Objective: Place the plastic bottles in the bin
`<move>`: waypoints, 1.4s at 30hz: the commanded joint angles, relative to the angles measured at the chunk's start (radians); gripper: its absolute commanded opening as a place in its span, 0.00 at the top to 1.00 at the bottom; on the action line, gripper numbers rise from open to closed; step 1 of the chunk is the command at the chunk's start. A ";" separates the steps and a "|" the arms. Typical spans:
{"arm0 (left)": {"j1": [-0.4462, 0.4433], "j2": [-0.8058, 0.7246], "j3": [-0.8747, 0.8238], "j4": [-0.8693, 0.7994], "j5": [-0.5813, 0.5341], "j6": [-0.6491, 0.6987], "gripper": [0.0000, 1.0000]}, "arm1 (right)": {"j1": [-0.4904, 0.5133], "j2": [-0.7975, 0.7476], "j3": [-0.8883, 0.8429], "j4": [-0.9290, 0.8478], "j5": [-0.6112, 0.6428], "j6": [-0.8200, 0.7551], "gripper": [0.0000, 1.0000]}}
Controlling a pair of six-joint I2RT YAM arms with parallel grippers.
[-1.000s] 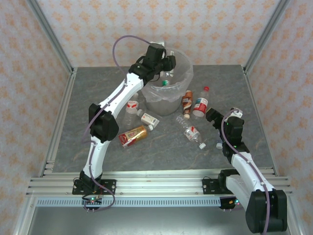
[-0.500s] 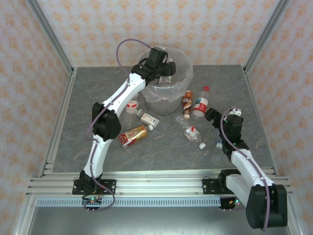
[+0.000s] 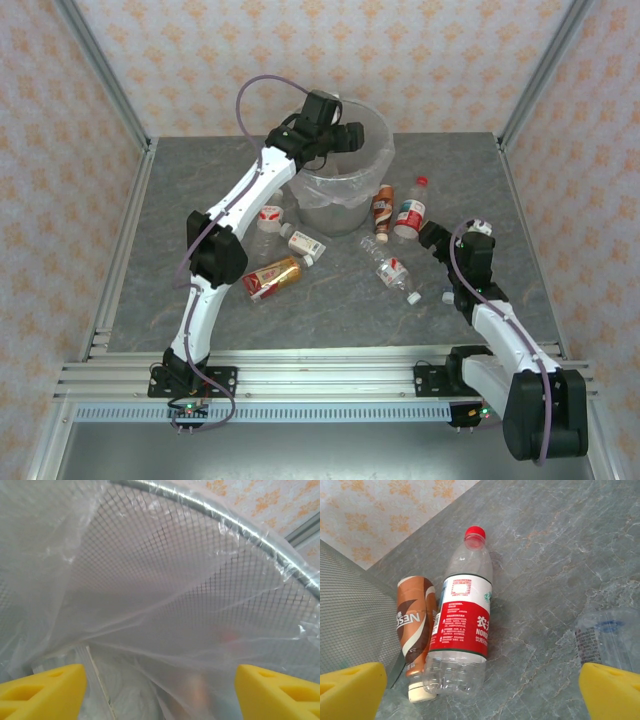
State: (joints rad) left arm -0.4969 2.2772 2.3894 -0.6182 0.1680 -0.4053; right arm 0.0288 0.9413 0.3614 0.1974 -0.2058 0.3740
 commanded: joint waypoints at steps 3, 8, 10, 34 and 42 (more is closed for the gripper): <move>0.003 -0.138 -0.001 -0.020 0.074 -0.012 0.20 | -0.006 0.019 0.063 -0.124 0.150 0.043 0.01; 0.003 -0.269 -0.145 0.066 0.122 -0.020 0.17 | -0.006 0.048 0.148 -0.298 0.165 0.014 0.01; 0.004 -0.326 -0.212 0.107 0.143 -0.025 0.16 | -0.006 0.063 0.181 -0.360 0.170 0.005 0.01; 0.115 -1.029 -1.085 0.281 -0.337 -0.110 0.00 | -0.038 0.401 0.426 -0.652 0.295 -0.108 0.01; 0.167 -1.230 -1.348 0.237 -0.631 -0.294 0.00 | -0.043 0.483 0.487 -0.733 0.299 -0.184 0.01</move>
State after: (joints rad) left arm -0.3473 1.0966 1.1107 -0.3737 -0.3031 -0.5934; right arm -0.0074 1.4006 0.8093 -0.4683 0.0574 0.2333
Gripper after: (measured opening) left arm 0.999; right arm 0.992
